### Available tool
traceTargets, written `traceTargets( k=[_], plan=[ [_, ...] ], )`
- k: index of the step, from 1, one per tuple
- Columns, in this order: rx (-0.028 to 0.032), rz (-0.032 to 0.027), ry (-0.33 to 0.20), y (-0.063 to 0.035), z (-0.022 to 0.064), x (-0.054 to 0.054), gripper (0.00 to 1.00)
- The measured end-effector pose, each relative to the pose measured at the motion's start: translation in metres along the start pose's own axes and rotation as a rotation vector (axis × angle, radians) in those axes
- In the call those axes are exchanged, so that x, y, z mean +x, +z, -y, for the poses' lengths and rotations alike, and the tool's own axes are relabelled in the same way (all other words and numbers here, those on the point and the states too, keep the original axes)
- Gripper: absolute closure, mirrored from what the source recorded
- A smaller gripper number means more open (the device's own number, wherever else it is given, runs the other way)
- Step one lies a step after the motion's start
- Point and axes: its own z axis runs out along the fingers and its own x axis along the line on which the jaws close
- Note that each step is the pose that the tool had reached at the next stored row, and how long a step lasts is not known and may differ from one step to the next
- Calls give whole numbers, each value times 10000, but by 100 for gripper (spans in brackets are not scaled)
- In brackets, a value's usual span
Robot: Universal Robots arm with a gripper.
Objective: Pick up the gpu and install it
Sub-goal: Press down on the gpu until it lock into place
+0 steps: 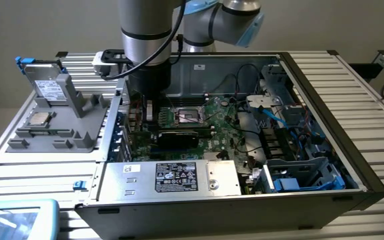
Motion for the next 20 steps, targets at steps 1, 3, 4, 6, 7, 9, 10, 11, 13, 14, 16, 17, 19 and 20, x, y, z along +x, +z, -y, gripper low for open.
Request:
traceTargets(
  k=[1, 3, 4, 6, 7, 9, 10, 11, 13, 14, 16, 17, 19, 20],
  plan=[
    [1, -1, 0, 3, -24, 0, 88],
    [5, 1, -1, 15, -42, -1, 88],
    [5, 0, -1, 20, -42, -1, 88],
    [3, -2, 0, 23, -43, -6, 88],
    [4, 0, 1, 24, -43, -11, 88],
    [4, -1, -2, 24, -40, -25, 88],
    [4, -2, -8, 23, -30, -28, 88],
    [5, -1, -18, 23, -19, -30, 88],
    [5, -3, -41, 22, -3, -30, 88],
    [5, -3, -44, 22, -3, -30, 88],
    [5, -4, -56, 22, -3, -30, 88],
    [5, -5, -66, 22, -1, -28, 88],
    [6, -6, -85, 22, 4, -25, 88],
    [5, -7, -89, 21, 5, -23, 88]
  ],
)
